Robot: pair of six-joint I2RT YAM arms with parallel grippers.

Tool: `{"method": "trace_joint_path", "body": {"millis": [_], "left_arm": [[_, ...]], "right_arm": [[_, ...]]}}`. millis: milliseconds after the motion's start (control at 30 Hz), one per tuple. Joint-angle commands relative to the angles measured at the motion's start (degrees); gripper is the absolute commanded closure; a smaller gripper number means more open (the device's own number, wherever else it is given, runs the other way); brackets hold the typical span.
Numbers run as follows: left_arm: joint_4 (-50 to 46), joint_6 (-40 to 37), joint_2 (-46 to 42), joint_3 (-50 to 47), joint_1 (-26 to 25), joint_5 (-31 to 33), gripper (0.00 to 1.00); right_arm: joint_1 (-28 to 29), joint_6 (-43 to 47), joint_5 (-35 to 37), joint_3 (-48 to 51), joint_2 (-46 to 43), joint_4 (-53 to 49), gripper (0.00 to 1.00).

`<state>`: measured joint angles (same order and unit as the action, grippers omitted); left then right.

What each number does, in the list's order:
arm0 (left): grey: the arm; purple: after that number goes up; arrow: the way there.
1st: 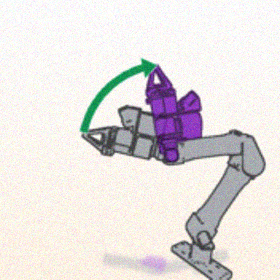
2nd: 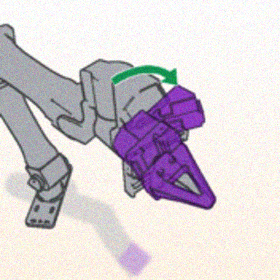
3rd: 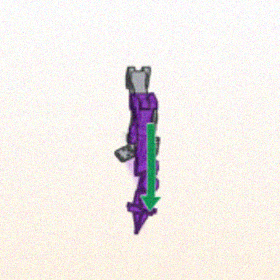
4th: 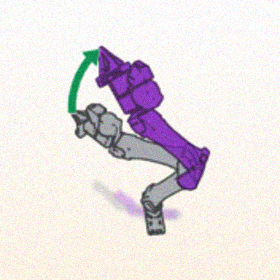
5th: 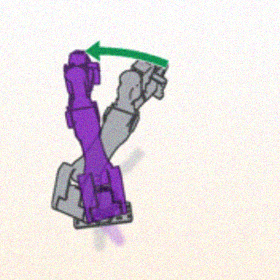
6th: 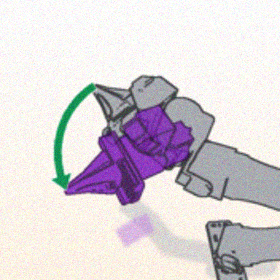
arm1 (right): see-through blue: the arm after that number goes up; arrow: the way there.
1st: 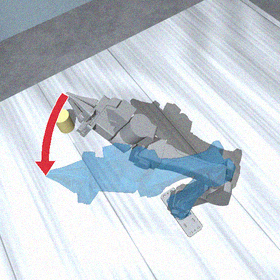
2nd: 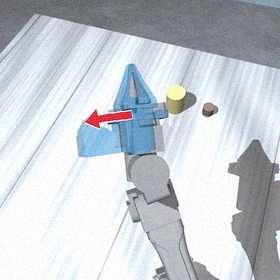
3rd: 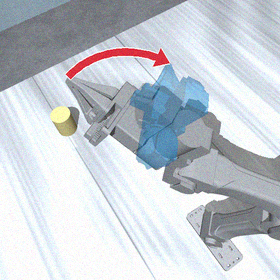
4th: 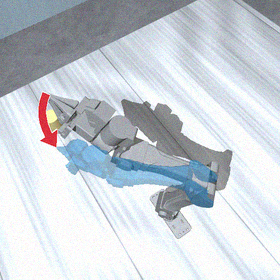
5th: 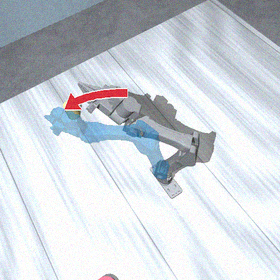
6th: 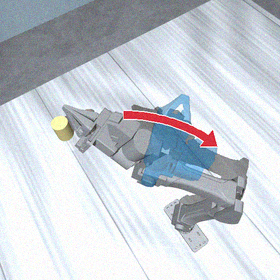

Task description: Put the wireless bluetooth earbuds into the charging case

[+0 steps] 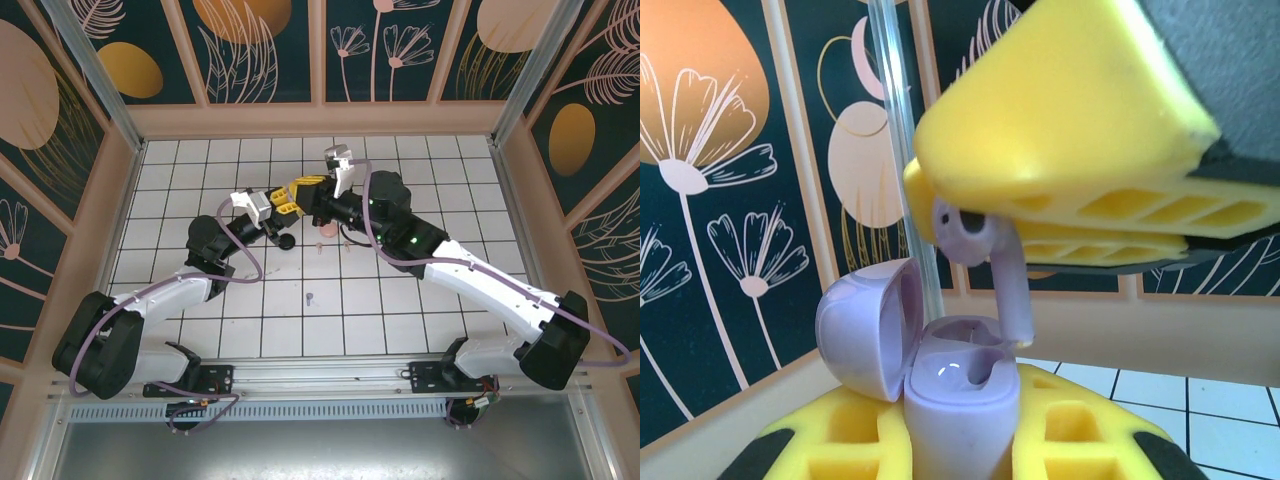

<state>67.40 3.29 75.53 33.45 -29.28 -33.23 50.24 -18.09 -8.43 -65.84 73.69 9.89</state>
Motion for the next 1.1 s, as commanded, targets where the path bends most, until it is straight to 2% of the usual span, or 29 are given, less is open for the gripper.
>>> {"method": "trace_joint_path", "body": {"millis": [0, 500, 733, 1067], "left_arm": [[1.0, 1.0, -1.3, 1.5, -0.4, -1.4, 1.0], [1.1, 1.4, -1.3, 1.7, -0.4, -1.8, 1.0], [0.9, 1.7, -1.3, 2.2, -0.4, -1.1, 1.0], [0.6, 1.9, -1.3, 2.3, -0.4, -0.6, 1.0]], "right_arm": [[0.1, 1.3, 1.6, 0.6, 0.5, 2.4, 0.87], [0.1, 3.5, 2.1, 0.7, 1.4, 0.3, 0.87], [3.2, 10.3, 0.7, 0.9, 1.6, -3.7, 0.87], [4.4, 10.8, 3.5, 1.6, 1.4, -5.2, 0.87]]}}
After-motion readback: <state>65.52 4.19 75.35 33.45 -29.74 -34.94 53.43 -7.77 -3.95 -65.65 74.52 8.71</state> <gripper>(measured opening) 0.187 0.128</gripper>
